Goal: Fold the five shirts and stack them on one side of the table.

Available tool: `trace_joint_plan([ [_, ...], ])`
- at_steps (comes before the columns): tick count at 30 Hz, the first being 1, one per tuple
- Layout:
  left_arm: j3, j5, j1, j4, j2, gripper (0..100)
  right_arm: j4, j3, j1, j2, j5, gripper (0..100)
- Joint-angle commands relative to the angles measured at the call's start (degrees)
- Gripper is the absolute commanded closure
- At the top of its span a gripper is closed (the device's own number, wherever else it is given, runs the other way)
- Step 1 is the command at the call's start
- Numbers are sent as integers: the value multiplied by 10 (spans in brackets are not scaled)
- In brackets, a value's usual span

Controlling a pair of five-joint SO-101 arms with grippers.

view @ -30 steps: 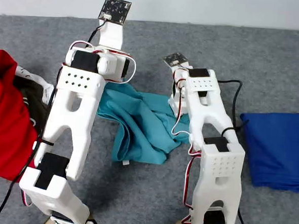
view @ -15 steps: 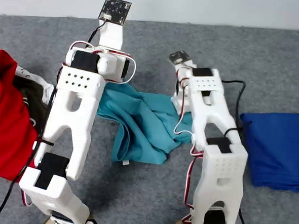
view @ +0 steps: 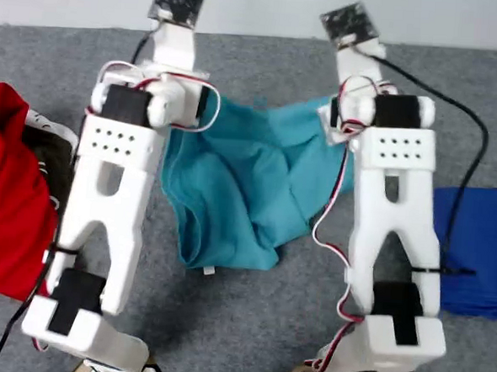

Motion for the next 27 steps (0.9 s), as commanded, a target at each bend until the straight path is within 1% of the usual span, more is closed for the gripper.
trace_joint_plan([
  [1,-26,4,-6,-84,-40,987,-66,-4,7,-49,1,988],
  [3,-26,4,-8,-137,-40,987,-124,-4,7,-55,2,988],
  [5,-25,4,-24,-199,-39,987,-185,-5,12,-56,4,989],
  [9,-29,4,-70,-301,-27,987,-293,-6,26,-55,4,989],
  [12,-58,4,-101,-376,7,987,-331,-58,33,-51,4,989],
  [14,-99,4,-112,-396,35,987,-330,-135,35,-36,4,989],
  [18,-233,4,-113,-390,86,987,-297,-332,35,21,4,989],
  [20,-291,4,-111,-356,105,987,-242,-420,35,52,4,989],
  [23,-350,4,-111,-251,129,987,-137,-498,38,99,4,989],
  [27,-365,4,-114,-102,138,987,3,-517,46,142,3,989],
])
